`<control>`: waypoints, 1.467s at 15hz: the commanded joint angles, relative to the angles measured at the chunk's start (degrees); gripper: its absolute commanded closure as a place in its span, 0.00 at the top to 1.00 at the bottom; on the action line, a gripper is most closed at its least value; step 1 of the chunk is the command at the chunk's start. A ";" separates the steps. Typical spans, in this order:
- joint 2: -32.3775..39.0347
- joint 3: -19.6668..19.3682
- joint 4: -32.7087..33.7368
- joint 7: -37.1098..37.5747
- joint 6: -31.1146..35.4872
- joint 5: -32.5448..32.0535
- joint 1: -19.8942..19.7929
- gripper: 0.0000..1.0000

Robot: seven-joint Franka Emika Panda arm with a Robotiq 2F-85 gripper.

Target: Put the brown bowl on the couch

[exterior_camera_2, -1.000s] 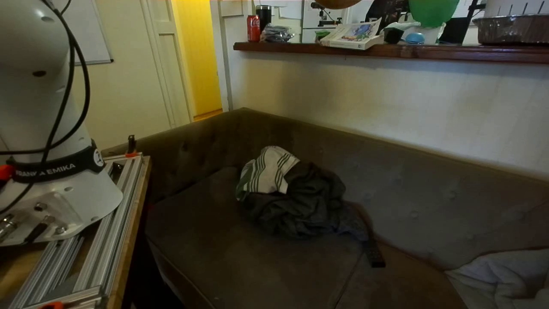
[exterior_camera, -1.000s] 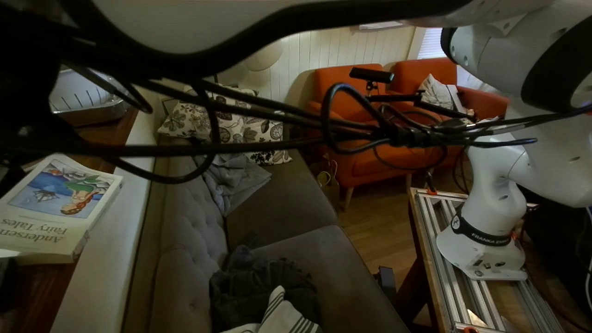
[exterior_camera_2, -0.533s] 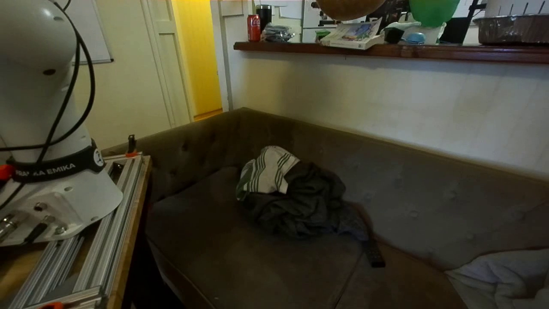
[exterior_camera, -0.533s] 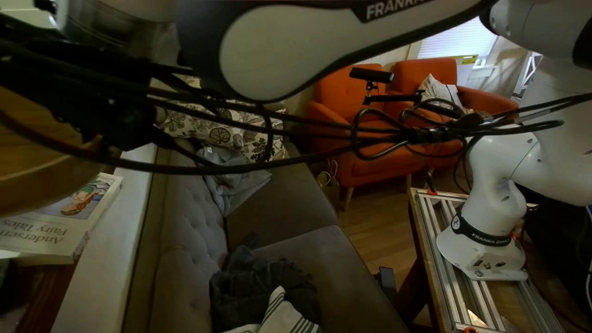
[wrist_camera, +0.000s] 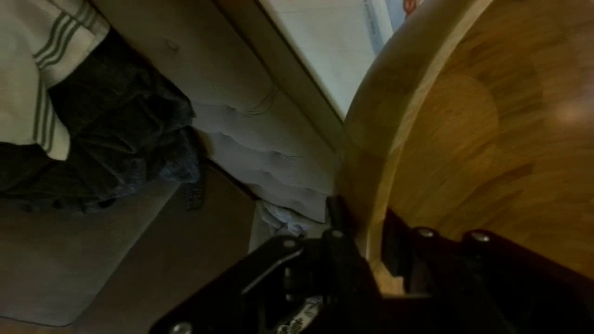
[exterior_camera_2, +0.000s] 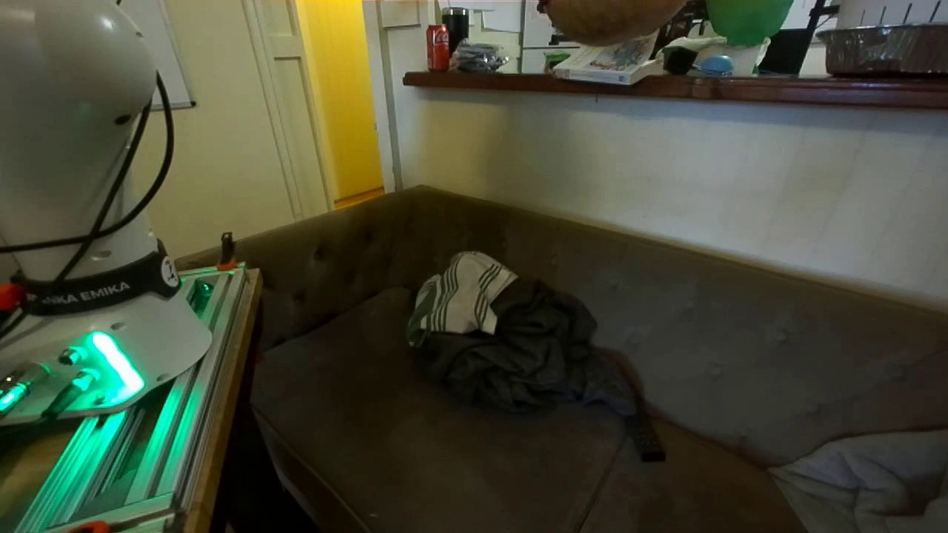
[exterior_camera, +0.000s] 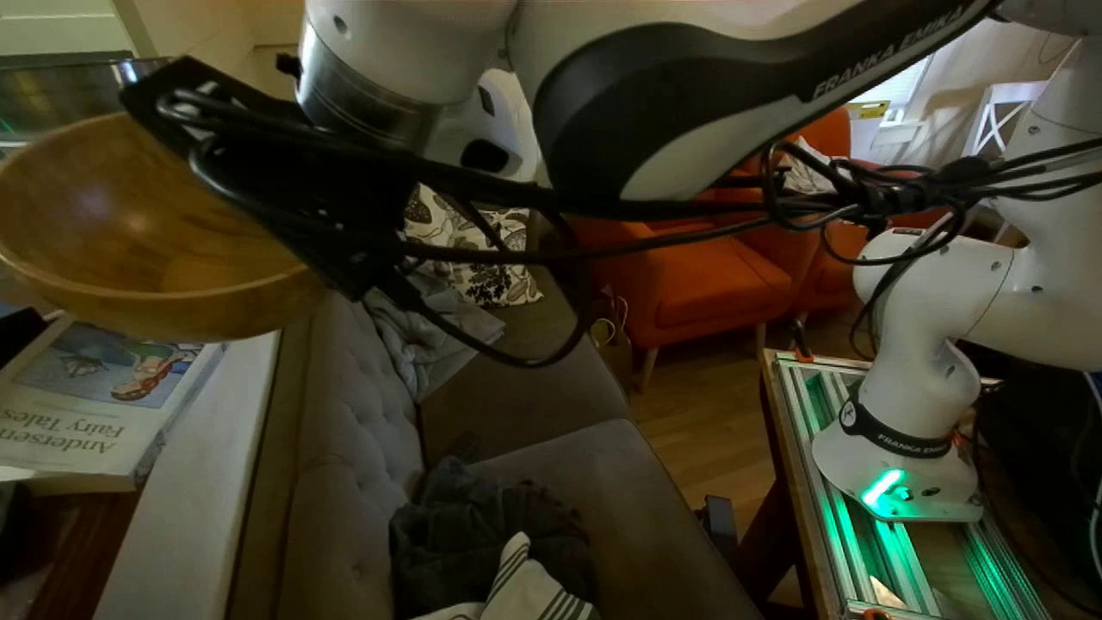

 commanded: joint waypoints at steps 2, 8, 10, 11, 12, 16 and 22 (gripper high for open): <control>-11.26 11.32 -13.92 18.43 0.93 -6.83 -8.40 0.04; -16.05 27.67 -24.56 14.37 3.10 6.26 -34.04 0.04; -18.89 32.65 -31.39 13.50 6.17 10.91 -42.73 0.04; -19.83 34.97 -36.08 15.38 9.09 12.62 -45.36 0.04; -19.27 36.73 -39.18 15.85 12.42 15.40 -47.66 0.04; -11.20 40.92 -39.48 13.02 22.60 29.36 -52.08 0.04; -2.60 43.54 -36.44 9.09 30.05 40.43 -52.67 0.18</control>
